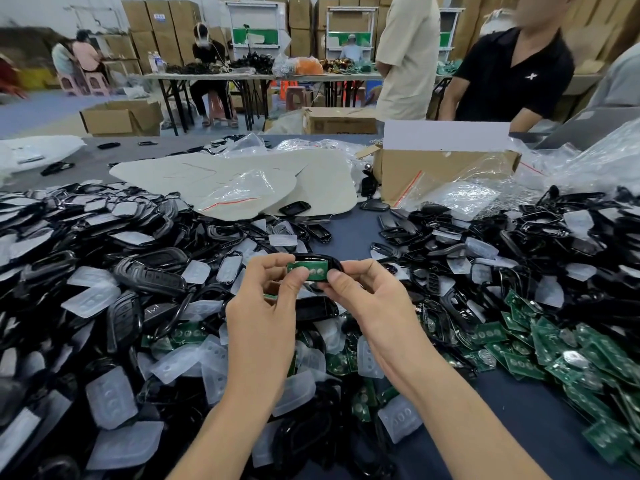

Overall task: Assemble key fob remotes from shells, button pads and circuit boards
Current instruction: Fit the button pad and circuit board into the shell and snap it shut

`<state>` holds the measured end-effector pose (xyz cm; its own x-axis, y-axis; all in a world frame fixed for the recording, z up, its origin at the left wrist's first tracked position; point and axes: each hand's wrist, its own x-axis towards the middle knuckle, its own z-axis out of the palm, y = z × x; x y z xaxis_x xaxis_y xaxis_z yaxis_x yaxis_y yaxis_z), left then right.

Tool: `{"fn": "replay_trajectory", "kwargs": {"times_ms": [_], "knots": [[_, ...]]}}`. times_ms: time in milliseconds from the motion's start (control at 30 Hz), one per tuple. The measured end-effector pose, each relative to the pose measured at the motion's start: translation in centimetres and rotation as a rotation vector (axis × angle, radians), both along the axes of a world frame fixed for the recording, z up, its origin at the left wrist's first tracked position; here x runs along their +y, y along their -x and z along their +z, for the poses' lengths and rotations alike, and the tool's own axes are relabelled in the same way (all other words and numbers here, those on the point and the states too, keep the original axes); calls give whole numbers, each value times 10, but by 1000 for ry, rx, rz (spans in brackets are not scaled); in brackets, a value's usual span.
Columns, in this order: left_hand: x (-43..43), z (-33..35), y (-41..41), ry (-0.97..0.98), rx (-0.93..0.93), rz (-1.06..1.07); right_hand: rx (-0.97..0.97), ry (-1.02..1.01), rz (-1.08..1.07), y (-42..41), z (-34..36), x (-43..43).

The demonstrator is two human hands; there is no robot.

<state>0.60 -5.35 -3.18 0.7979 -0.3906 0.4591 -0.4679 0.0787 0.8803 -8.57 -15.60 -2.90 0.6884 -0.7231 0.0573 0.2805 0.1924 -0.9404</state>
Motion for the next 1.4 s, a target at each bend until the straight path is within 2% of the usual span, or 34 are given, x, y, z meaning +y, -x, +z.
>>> {"fn": "replay_trajectory", "kwargs": {"times_ms": [333,533,933,1233,1400], "knots": [[0,-1,-2,15,12,-17,1,36,1,0,0,4],[0,-1,-1,-4,-18,28,93,261,-52,1,-1,8],[-1,3,-4,160,270,-158,98,344,-47,4,3,8],[0,7,-6,191,359,-253,63,314,-17,5,5,6],[1,9,-9,203,487,-373,36,264,16,5,5,4]]}}
